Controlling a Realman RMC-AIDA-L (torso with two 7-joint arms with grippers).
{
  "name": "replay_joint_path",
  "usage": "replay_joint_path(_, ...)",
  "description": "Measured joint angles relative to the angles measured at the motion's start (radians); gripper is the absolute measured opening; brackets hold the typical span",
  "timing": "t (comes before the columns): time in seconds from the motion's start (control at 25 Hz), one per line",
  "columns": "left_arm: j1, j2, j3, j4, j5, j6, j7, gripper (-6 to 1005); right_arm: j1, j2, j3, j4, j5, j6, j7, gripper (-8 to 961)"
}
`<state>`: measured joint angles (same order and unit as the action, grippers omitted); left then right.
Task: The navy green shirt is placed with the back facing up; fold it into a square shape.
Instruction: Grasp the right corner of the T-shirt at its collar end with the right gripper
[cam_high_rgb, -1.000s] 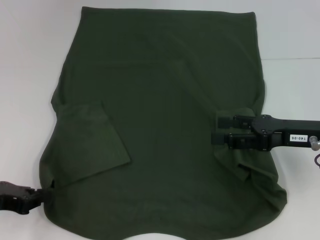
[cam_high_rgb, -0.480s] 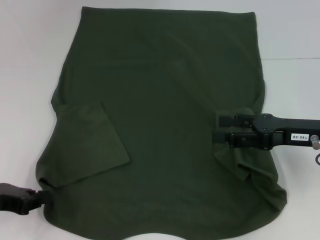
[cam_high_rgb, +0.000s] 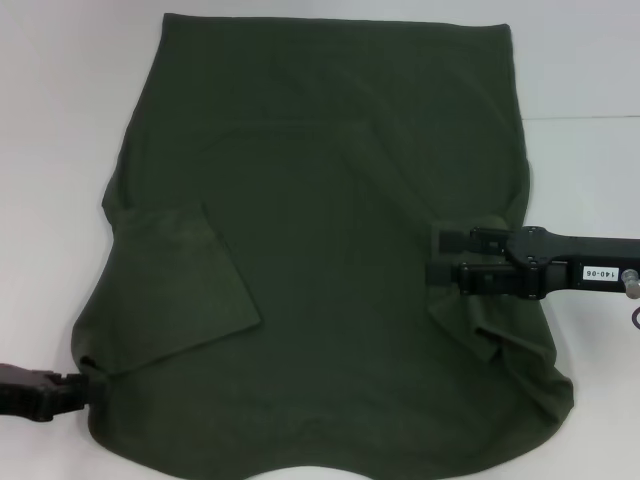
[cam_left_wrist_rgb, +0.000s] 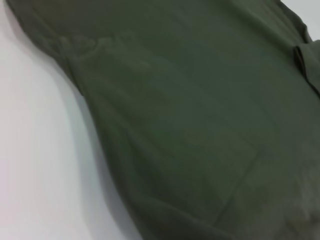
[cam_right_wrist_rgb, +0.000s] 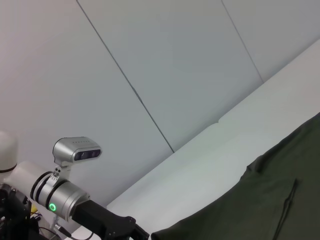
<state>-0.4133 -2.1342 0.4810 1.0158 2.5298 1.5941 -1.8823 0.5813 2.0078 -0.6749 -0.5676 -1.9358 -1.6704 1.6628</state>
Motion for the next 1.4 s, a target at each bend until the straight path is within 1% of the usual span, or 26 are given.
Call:
replay_joint_path(0.04,0.000,0.000,0.000,0.000,0.000,-0.003,-0.002,152,0.000,0.000,0.000,0.000,0.000,0.000,0.000,914)
replay_joint_path(0.24,-0.004,0.008,0.001,0.000,0.001,0.007,-0.014,367,0.000,0.000,0.000,0.000,0.000,0.000,0.000,912)
replay_joint_path(0.48,-0.014,0.016,0.004,-0.004,0.012,0.022,-0.028,470,0.000,0.000,0.002,0.000,0.000,0.000,0.000,909)
replay_joint_path(0.68,-0.018,0.016,0.005,-0.003,0.013,0.022,-0.042,556,0.000,-0.001,0.002,0.000,0.000,0.000,0.000,907)
replay_joint_path(0.76,-0.019,0.016,0.005,-0.002,0.014,0.020,-0.048,580,-0.001,-0.001,0.002,0.001,0.000,0.000,0.000,906)
replay_joint_path(1.0,-0.025,0.015,0.005,-0.005,0.014,0.009,-0.059,598,-0.002,-0.001,0.002,0.002,0.000,0.000,0.000,903)
replay_joint_path(1.4,-0.026,0.011,0.007,0.001,0.015,-0.013,-0.067,587,-0.002,-0.002,0.001,0.000,0.000,0.000,0.000,898)
